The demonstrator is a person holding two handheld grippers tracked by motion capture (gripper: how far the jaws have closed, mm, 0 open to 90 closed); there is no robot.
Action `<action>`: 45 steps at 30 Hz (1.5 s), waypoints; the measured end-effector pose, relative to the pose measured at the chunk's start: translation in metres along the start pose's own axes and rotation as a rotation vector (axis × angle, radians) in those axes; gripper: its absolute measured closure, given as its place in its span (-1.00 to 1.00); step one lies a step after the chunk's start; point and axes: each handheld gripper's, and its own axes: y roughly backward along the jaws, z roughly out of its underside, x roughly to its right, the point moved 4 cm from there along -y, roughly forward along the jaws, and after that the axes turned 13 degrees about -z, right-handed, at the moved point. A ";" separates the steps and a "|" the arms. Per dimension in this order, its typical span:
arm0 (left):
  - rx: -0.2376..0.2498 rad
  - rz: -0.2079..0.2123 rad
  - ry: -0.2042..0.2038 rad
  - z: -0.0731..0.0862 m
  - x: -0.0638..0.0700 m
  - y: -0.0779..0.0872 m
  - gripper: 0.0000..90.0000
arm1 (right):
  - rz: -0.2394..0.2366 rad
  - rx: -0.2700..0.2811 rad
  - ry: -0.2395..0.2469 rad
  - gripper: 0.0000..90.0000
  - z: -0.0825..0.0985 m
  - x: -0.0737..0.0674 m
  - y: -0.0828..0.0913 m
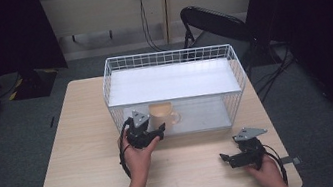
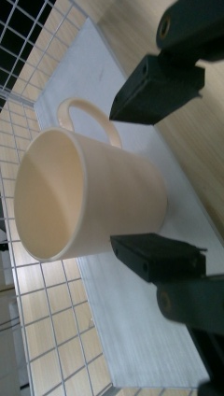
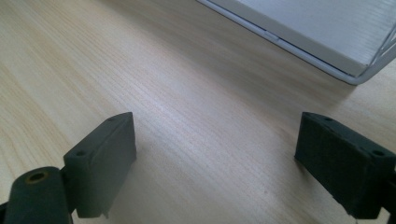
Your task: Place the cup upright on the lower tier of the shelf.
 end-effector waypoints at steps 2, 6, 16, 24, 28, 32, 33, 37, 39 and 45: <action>-0.006 0.018 -0.004 0.000 0.000 0.001 -0.35 | 0.000 0.000 0.000 -0.74 0.000 0.000 0.000; -0.010 0.052 -0.017 0.002 0.001 0.005 -0.50 | 0.000 0.000 -0.001 -0.74 0.000 0.000 0.000; -0.039 0.109 -0.004 0.008 -0.004 0.018 -0.62 | 0.000 0.000 0.000 -0.74 0.000 0.000 0.000; -0.036 0.163 -0.028 0.010 -0.009 0.032 -0.64 | 0.000 0.000 0.000 -0.74 0.000 0.000 0.000; -0.049 0.171 -0.042 0.017 -0.014 0.037 -0.64 | 0.000 -0.001 -0.001 -0.74 0.000 0.000 0.000; -0.059 0.171 -0.064 0.024 -0.018 0.043 -0.64 | 0.000 0.000 0.000 -0.74 0.000 0.000 0.000; -0.063 0.174 -0.061 0.026 -0.020 0.044 -0.64 | 0.000 0.000 0.000 -0.74 0.000 0.000 0.000; -0.070 0.171 -0.088 0.033 -0.024 0.046 -0.64 | 0.000 0.000 0.000 -0.74 0.000 0.000 0.000; -0.086 0.177 -0.076 0.040 -0.030 0.049 -0.64 | 0.000 0.000 0.000 -0.74 0.000 0.000 0.000; -0.107 0.162 -0.096 0.054 -0.041 0.053 -0.64 | 0.000 0.000 0.000 -0.74 0.000 0.000 0.000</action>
